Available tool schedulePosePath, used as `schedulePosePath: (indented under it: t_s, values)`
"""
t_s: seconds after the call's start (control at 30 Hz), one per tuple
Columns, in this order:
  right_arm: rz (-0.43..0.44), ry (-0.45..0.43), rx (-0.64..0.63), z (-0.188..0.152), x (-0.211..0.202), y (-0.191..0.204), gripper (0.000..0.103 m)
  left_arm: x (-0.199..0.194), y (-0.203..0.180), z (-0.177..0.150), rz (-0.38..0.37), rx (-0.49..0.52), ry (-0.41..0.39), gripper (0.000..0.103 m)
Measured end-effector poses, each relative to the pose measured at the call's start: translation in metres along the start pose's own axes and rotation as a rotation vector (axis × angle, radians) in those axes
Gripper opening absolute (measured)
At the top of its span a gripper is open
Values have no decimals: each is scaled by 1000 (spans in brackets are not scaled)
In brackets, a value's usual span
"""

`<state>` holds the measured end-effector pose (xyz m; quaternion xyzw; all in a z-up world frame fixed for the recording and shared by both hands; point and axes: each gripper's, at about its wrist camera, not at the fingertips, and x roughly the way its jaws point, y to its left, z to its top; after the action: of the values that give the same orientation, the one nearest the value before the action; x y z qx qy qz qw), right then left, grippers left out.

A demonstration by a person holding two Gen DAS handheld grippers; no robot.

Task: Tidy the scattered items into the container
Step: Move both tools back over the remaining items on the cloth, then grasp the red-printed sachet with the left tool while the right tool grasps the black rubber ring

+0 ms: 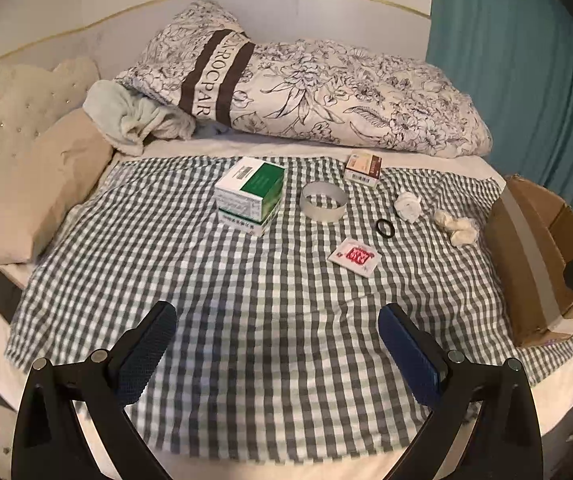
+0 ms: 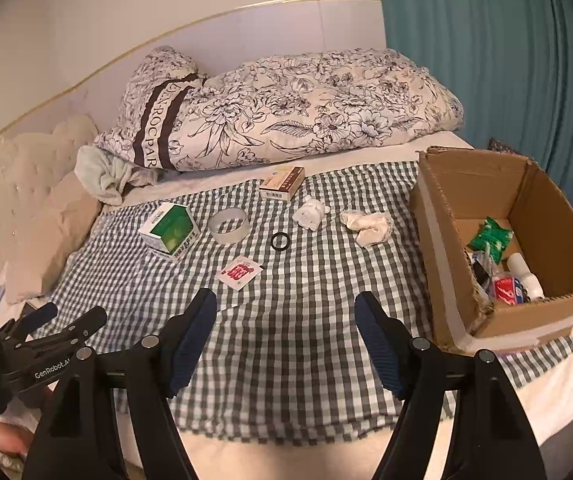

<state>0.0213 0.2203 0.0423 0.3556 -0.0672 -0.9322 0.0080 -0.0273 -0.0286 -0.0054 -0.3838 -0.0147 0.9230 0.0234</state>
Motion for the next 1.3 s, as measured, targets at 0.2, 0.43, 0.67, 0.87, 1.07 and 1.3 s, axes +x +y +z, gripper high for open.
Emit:
schedulePosePath:
  t_s: [0.2, 0.43, 0.67, 0.87, 1.07, 1.3]
  values:
    - [0, 19, -37, 3, 46, -11, 71, 51, -16, 3, -66, -2, -8, 103]
    - [32, 68, -53, 20, 116, -13, 71, 112, -50, 18, -124, 60, 28, 103]
    - [57, 119, -63, 33, 178, -16, 71, 168, -74, 22, -151, 77, 59, 103]
    - [72, 142, -54, 41, 213, -24, 71, 214, -87, 22, -105, 129, 79, 103]
    - [91, 174, -68, 47, 246, -19, 71, 236, -78, 21, -64, 89, 132, 103]
    - [107, 199, -88, 46, 280, -5, 71, 243, -71, 26, -35, 69, 116, 102]
